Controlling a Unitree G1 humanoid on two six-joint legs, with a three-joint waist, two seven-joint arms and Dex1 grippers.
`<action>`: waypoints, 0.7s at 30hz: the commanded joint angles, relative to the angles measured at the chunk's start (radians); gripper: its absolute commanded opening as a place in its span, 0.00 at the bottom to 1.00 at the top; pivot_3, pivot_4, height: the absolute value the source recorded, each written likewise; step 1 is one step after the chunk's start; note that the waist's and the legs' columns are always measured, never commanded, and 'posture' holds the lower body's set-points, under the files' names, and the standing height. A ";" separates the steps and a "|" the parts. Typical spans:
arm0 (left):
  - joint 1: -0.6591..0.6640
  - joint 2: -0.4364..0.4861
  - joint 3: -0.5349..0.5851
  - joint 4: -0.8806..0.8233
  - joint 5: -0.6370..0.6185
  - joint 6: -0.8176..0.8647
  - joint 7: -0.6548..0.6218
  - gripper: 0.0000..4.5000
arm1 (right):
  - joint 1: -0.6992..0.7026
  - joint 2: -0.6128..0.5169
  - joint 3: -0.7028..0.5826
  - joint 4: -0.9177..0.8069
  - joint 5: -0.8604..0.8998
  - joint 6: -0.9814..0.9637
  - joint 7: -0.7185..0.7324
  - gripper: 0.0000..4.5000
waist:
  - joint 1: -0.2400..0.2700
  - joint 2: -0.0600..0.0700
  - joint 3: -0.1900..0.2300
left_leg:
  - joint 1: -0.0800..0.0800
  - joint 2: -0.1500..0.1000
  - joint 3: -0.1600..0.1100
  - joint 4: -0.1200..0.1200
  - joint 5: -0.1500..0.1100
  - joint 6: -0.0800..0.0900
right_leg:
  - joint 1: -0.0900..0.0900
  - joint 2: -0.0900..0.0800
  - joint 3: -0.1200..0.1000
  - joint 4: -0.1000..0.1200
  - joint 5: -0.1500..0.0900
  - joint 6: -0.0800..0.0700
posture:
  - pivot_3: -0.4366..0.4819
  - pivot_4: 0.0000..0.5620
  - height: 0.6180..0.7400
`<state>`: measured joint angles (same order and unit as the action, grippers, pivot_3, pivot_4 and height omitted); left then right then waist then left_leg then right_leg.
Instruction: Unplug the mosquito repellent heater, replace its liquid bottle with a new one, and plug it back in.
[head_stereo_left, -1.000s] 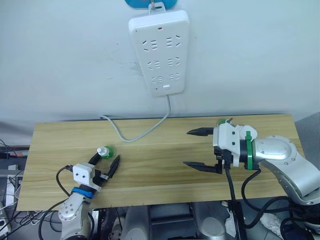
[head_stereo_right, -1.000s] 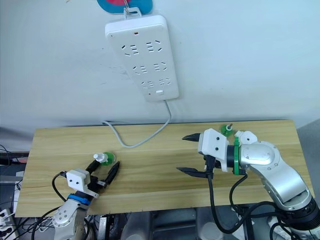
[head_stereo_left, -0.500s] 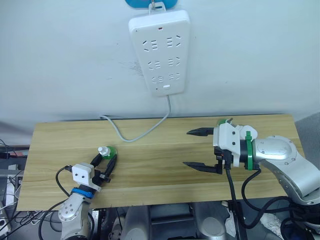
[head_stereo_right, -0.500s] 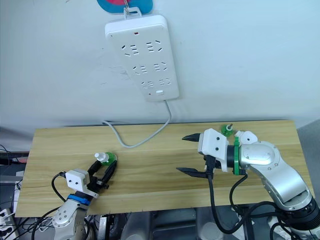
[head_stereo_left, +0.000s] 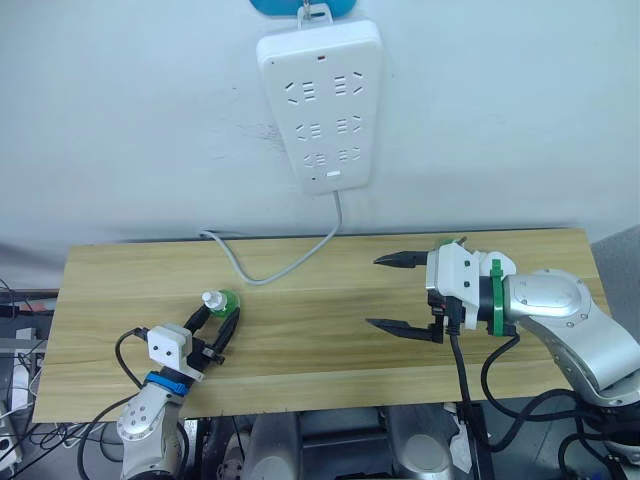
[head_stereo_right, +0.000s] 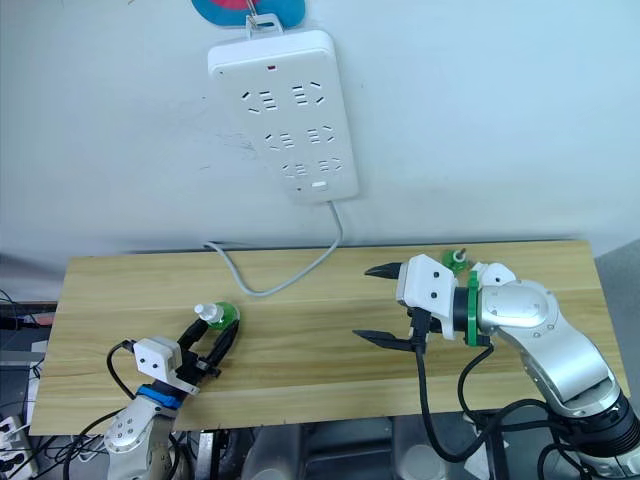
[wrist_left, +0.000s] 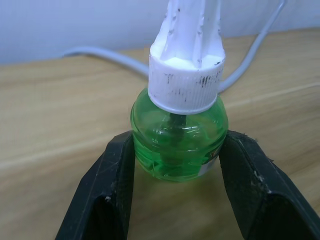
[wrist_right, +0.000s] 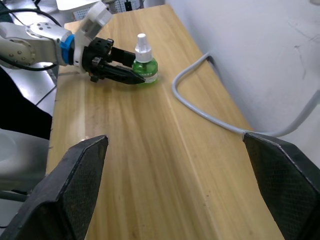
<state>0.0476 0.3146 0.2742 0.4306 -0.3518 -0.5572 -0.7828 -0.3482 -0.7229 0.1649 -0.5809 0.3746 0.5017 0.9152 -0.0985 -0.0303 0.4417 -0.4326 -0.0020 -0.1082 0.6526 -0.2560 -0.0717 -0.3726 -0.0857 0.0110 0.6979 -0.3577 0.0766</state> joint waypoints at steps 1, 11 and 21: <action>0.045 0.017 -0.009 -0.077 -0.025 0.033 -0.017 0.48 | -0.001 0.019 0.014 -0.012 0.000 -0.039 0.007 1.00 | 0.001 0.000 0.000 | 0.000 0.000 0.000 0.000 0.000 0.000 | 0.000 0.000 0.000 0.000 0.000 0.000 | 0.32 0.84 1.00; 0.138 0.077 -0.054 -0.359 -0.077 0.240 -0.046 0.48 | 0.003 0.052 0.034 0.023 -0.025 -0.094 0.008 1.00 | 0.014 0.000 0.000 | 0.000 0.000 -0.001 -0.004 0.001 -0.002 | -0.001 0.000 -0.001 -0.002 0.000 0.000 | 0.36 0.76 1.00; 0.167 0.174 -0.095 -0.656 -0.135 0.506 -0.041 0.48 | -0.014 0.087 0.050 0.081 -0.051 -0.147 0.013 1.00 | 0.017 -0.001 -0.003 | 0.000 0.000 -0.002 -0.006 0.004 -0.006 | -0.001 -0.001 -0.003 -0.002 0.000 0.000 | 0.38 0.65 1.00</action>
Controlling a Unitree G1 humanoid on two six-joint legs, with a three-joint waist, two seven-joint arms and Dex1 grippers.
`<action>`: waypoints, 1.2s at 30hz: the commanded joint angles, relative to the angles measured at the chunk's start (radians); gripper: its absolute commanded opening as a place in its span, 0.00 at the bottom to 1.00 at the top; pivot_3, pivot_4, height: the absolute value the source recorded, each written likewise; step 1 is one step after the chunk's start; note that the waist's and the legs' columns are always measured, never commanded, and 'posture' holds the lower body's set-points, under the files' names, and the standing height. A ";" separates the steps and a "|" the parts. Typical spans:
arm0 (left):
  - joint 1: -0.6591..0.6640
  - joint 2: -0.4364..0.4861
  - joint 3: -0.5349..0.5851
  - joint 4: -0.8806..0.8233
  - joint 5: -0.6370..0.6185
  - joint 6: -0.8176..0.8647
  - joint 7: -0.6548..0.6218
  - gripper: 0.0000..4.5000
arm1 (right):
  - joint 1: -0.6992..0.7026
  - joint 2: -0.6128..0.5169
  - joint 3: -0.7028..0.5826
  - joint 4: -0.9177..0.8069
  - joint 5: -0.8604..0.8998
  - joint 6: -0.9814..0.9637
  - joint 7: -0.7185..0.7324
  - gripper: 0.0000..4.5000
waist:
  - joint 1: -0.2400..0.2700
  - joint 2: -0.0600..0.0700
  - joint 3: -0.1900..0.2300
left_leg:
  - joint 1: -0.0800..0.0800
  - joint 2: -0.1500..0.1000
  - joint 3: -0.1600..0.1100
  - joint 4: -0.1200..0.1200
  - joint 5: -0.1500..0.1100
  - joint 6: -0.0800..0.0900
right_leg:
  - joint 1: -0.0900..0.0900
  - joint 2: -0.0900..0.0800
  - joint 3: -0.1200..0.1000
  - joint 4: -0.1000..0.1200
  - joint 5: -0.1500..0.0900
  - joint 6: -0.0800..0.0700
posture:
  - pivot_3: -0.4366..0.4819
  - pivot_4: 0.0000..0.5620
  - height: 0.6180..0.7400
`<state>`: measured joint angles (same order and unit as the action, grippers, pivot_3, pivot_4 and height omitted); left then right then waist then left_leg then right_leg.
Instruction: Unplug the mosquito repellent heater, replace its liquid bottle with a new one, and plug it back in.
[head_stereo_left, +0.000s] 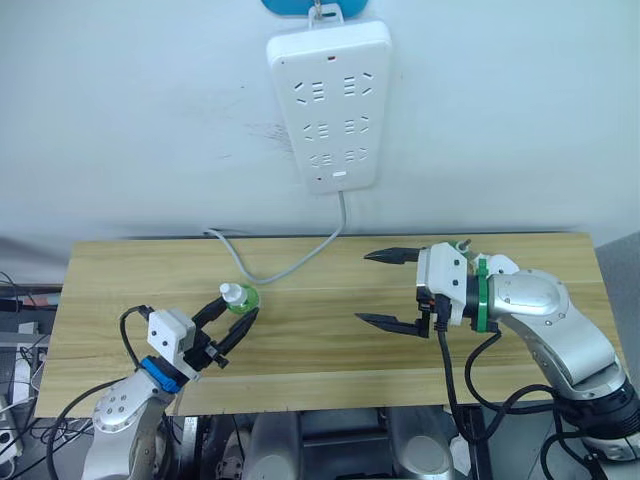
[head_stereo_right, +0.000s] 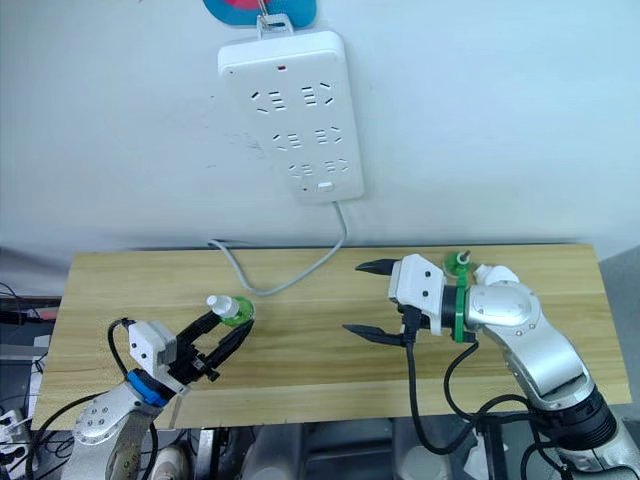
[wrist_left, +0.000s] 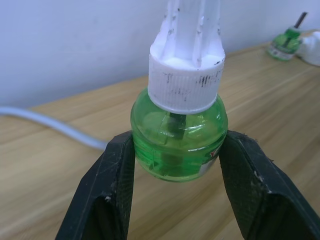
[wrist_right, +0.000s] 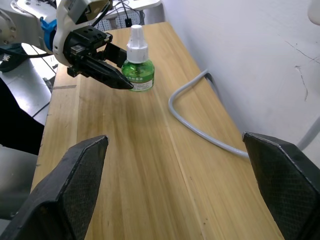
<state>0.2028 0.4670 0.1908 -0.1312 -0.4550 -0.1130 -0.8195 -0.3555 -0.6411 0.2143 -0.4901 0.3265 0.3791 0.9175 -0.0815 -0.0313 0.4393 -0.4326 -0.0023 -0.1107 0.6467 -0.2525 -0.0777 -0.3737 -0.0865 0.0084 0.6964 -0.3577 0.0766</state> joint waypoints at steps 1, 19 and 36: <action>0.007 0.033 -0.014 -0.124 -0.045 0.087 -0.007 0.48 | -0.012 0.006 0.001 -0.005 -0.004 -0.025 0.011 1.00 | 0.000 0.000 0.000 | 0.000 0.000 0.000 0.000 0.000 0.000 | 0.000 0.000 0.000 0.000 0.000 0.000 | 0.38 0.64 1.00; -0.254 0.217 -0.081 -0.251 -0.154 0.374 -0.159 0.48 | -0.098 0.028 -0.074 -0.078 0.141 0.187 -0.041 1.00 | -0.009 0.000 -0.025 | 0.000 -0.001 -0.001 0.000 0.003 -0.004 | 0.000 0.000 -0.002 0.002 0.000 0.000 | 0.27 0.53 1.00; -0.578 0.316 -0.183 -0.157 -0.116 0.470 -0.348 0.48 | -0.247 0.062 -0.111 -0.167 0.349 0.424 -0.152 1.00 | -0.054 0.000 -0.061 | -0.002 -0.001 -0.002 0.001 0.003 -0.004 | -0.001 0.000 -0.004 0.004 0.000 0.000 | 0.19 0.46 1.00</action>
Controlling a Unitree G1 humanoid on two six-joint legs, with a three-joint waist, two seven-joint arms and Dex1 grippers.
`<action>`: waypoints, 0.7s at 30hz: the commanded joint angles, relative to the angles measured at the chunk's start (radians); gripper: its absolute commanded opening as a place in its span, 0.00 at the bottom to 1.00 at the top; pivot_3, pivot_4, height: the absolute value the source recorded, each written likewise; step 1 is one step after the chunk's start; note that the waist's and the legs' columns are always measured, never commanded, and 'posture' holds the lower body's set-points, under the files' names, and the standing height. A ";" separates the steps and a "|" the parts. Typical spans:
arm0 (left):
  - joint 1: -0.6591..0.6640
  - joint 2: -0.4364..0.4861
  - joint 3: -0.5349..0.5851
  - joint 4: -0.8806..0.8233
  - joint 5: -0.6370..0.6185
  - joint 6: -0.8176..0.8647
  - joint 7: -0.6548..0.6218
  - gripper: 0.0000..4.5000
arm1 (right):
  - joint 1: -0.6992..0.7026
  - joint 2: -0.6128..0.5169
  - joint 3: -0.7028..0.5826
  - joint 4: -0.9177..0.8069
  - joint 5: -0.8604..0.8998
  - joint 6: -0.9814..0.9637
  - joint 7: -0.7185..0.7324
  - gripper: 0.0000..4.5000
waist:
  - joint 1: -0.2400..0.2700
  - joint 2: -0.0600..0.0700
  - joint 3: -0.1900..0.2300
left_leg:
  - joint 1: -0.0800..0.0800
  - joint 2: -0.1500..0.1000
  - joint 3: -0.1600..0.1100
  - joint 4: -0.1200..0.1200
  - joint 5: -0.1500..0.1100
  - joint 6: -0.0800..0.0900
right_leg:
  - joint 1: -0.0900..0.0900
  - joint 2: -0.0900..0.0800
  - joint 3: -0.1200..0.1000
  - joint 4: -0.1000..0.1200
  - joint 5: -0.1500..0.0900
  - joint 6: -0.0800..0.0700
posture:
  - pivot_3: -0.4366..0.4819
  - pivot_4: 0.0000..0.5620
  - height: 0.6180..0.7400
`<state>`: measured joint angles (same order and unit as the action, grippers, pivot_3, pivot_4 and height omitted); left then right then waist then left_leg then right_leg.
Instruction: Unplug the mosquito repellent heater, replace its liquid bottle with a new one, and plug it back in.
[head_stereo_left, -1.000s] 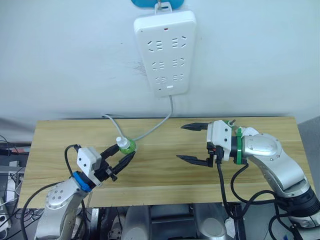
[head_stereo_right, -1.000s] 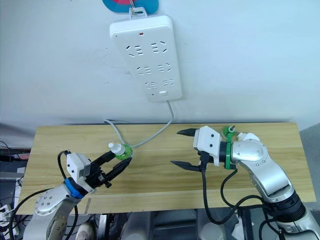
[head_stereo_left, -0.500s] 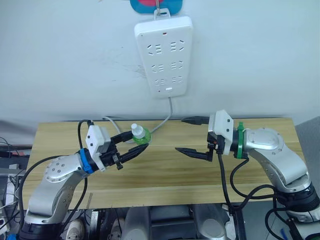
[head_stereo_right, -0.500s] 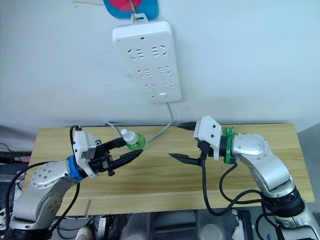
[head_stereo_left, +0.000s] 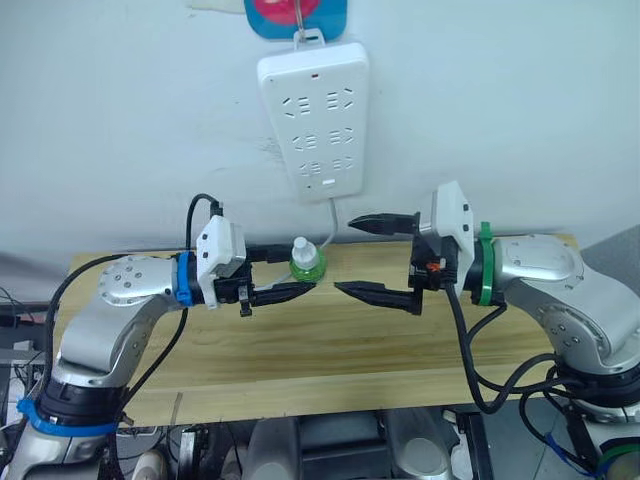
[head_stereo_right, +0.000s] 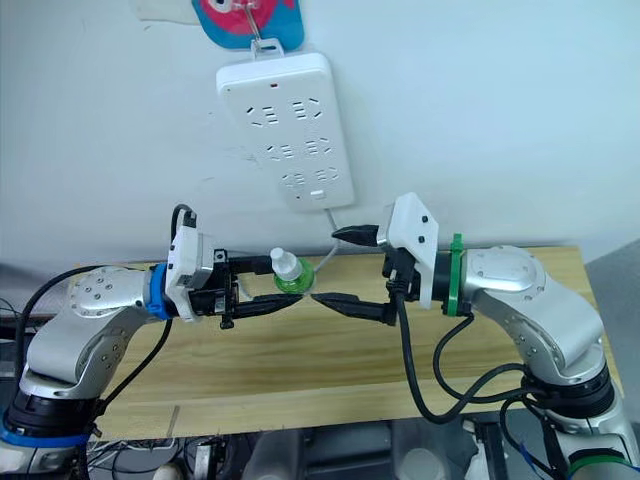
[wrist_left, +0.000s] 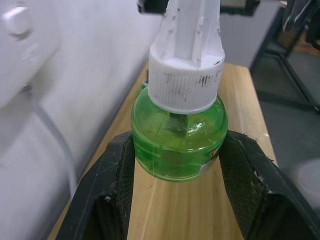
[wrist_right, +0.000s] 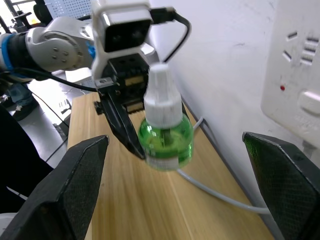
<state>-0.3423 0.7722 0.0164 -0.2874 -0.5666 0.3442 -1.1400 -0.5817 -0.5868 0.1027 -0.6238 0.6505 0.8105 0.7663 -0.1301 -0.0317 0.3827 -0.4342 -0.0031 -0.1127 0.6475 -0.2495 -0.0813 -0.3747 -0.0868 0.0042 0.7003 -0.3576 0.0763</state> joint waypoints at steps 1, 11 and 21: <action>-0.048 0.006 -0.014 0.008 -0.007 0.018 -0.034 0.48 | -0.027 0.013 0.004 -0.030 0.025 -0.007 -0.003 1.00 | -0.010 0.000 -0.007 | 0.000 0.000 0.000 0.000 0.000 0.000 | 0.000 0.000 0.000 0.000 0.000 0.000 | 0.19 0.46 1.00; -0.115 -0.019 -0.033 0.011 -0.018 0.050 -0.064 0.48 | -0.049 0.048 0.042 -0.017 0.013 -0.003 -0.027 1.00 | -0.047 0.001 -0.025 | 0.001 0.000 0.000 0.002 0.000 0.000 | 0.000 0.000 0.000 0.008 0.000 0.000 | 0.20 0.46 1.00; -0.097 -0.015 -0.022 -0.025 -0.015 0.058 -0.046 0.48 | -0.070 0.067 0.073 0.027 -0.009 -0.027 -0.015 1.00 | -0.060 0.001 -0.026 | 0.001 -0.001 -0.001 0.011 0.000 0.001 | 0.000 0.000 0.001 0.013 0.000 0.000 | 0.23 0.48 1.00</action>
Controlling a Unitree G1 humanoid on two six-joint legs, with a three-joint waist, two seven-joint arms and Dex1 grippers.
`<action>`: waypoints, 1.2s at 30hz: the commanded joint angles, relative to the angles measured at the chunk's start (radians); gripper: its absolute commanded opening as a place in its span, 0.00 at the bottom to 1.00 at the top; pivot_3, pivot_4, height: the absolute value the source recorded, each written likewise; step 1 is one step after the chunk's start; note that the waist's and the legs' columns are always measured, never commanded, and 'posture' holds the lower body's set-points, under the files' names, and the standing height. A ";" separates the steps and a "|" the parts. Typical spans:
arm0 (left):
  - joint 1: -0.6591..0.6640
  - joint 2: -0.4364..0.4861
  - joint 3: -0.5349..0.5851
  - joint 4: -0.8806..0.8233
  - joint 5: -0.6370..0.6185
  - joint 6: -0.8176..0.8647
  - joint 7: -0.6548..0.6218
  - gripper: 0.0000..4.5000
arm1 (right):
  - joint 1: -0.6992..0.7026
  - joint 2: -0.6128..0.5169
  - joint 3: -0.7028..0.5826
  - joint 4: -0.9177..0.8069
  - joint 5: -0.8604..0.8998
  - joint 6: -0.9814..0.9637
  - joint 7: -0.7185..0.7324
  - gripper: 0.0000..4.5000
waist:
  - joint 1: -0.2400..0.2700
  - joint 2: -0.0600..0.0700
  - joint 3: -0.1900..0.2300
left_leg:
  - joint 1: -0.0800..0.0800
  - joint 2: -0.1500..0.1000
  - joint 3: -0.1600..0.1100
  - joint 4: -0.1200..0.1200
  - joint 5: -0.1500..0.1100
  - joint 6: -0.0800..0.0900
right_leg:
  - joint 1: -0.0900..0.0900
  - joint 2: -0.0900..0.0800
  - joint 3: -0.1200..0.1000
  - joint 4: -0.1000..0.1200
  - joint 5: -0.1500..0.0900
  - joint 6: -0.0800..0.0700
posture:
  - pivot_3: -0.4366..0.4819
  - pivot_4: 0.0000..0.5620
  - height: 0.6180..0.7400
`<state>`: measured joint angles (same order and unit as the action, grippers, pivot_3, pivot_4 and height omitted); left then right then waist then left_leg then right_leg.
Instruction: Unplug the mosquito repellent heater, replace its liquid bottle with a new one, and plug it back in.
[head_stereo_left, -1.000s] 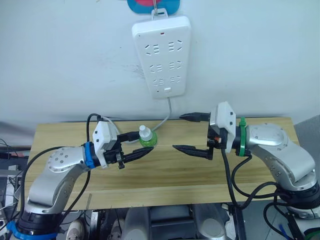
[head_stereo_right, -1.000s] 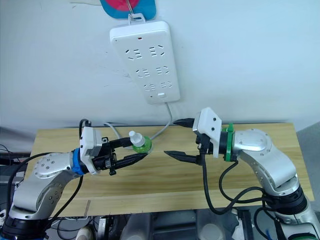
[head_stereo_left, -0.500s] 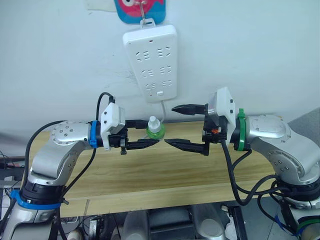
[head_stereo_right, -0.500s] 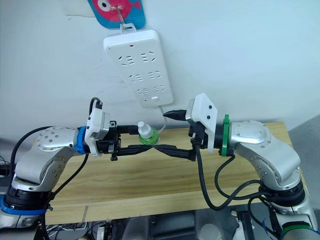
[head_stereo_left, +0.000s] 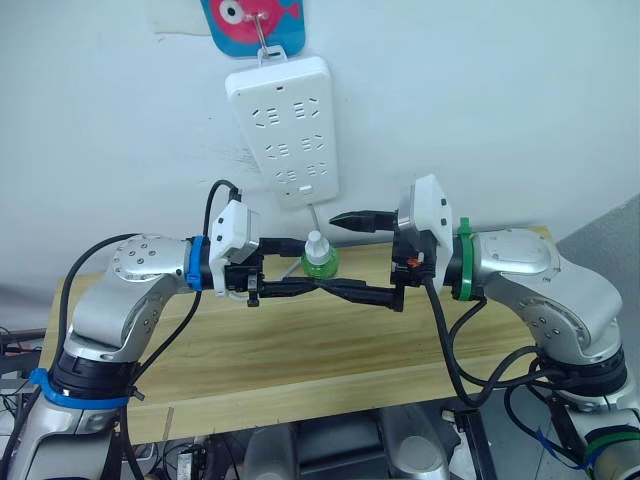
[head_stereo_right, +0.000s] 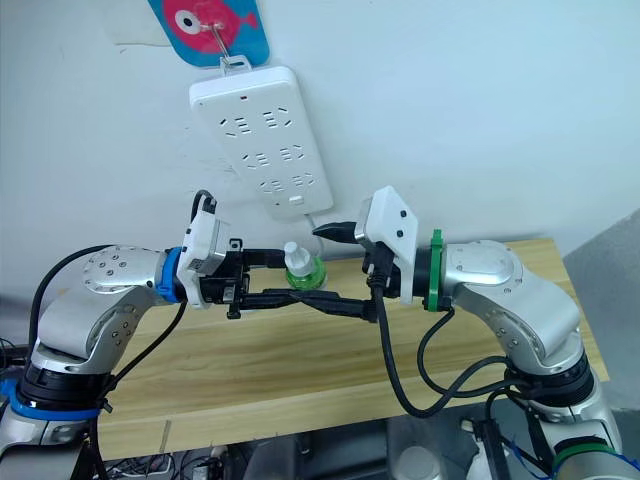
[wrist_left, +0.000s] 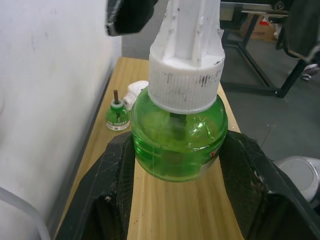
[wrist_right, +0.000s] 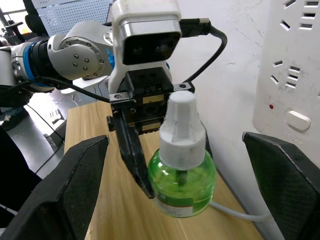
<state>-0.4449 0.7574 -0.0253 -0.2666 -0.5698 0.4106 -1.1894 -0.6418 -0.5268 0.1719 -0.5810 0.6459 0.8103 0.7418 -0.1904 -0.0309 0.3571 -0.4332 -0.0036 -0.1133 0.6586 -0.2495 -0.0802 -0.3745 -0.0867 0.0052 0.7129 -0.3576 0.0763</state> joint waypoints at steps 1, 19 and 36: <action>0.007 -0.002 0.020 -0.051 -0.012 -0.008 0.007 0.48 | -0.011 0.007 0.006 -0.012 -0.007 -0.030 0.010 1.00 | 0.000 0.000 0.000 | 0.000 0.000 0.000 0.001 0.000 0.000 | 0.000 0.000 0.000 0.000 0.000 0.000 | 0.23 0.48 1.00; -0.003 0.002 0.028 -0.098 -0.033 0.022 0.041 0.48 | -0.031 0.029 0.032 0.023 -0.038 -0.060 0.030 0.65 | 0.008 0.000 0.000 | 0.001 0.000 0.000 0.005 0.001 0.001 | 0.000 0.000 0.002 0.005 0.000 0.000 | 0.26 0.46 1.00; 0.017 0.016 0.040 -0.116 -0.064 0.058 0.026 0.48 | -0.043 0.040 0.040 0.015 -0.016 -0.078 0.090 0.36 | 0.028 0.000 0.000 | 0.001 0.000 0.000 0.005 0.001 0.001 | 0.000 0.000 0.002 0.005 0.000 0.000 | 0.28 0.53 1.00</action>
<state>-0.4351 0.7622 -0.0106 -0.3482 -0.6106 0.4631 -1.1589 -0.6744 -0.4930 0.2097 -0.5369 0.6039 0.7525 0.8051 -0.1629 -0.0308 0.3570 -0.4327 -0.0038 -0.1131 0.6635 -0.2487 -0.0792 -0.3750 -0.0865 0.0072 0.7178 -0.3576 0.0763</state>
